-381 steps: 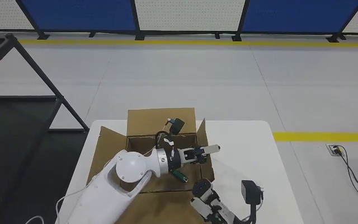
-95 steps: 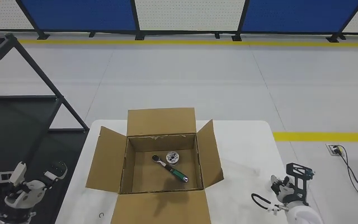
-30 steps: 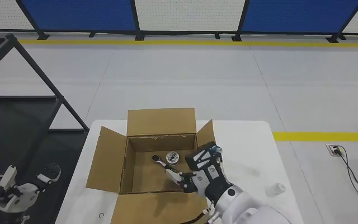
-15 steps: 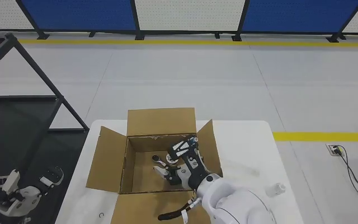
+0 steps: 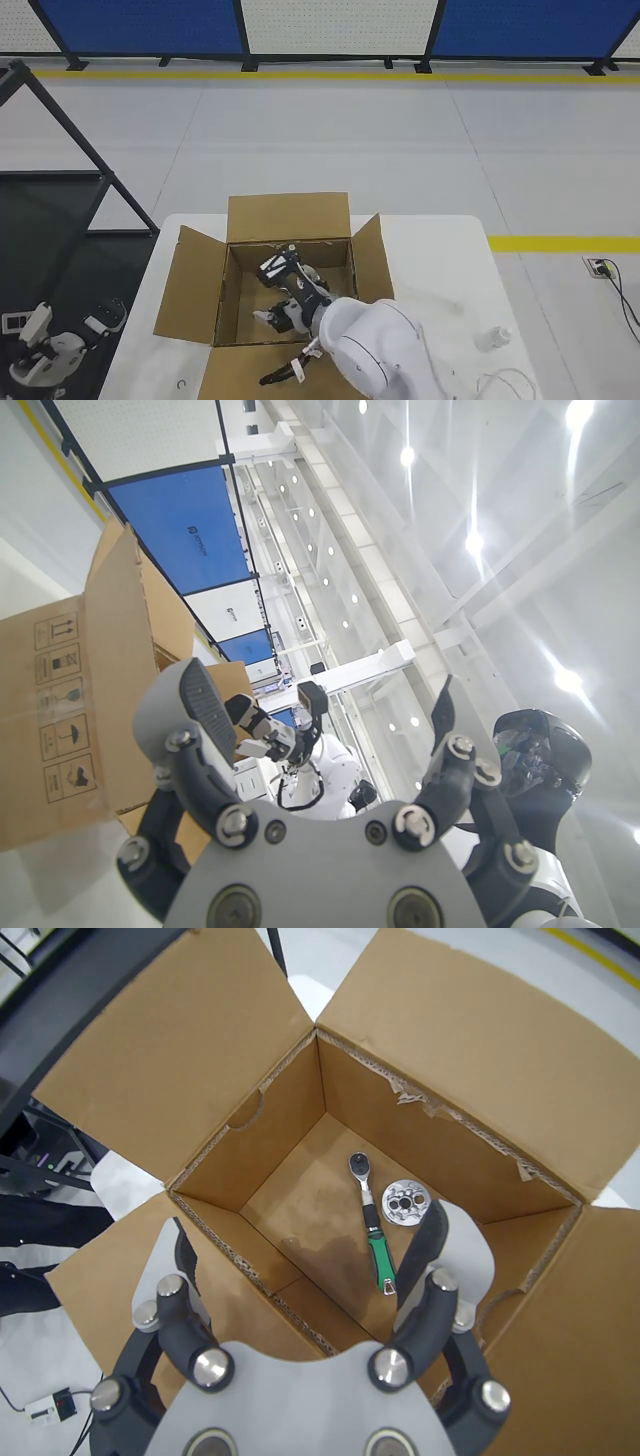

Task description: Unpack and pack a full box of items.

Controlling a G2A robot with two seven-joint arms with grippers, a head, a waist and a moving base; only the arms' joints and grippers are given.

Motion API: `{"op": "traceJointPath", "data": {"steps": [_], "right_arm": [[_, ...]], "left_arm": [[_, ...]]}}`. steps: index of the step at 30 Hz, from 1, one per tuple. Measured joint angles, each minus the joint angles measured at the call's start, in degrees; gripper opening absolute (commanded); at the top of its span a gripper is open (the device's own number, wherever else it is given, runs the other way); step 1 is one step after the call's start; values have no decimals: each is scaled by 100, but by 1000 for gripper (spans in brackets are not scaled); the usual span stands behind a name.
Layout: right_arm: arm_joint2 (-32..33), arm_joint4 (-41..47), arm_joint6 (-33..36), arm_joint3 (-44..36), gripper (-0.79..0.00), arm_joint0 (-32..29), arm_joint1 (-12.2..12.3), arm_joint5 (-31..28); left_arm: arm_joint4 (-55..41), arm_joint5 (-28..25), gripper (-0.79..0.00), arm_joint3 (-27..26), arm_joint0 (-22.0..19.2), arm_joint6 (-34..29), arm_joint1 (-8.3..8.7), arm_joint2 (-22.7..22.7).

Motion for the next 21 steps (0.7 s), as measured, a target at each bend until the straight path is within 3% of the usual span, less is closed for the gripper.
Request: {"op": "traceJointPath", "data": {"steps": [9,21], "right_arm": [[-486,569,-145,2489,0,1331,-445,603],[-644,868,-519,4202,0,1820,-751,759]], "left_arm": [[-222,-75,0,23,151,10,-47,-66],[-262,41,0,-10,126,-72,-72,-109]]}}
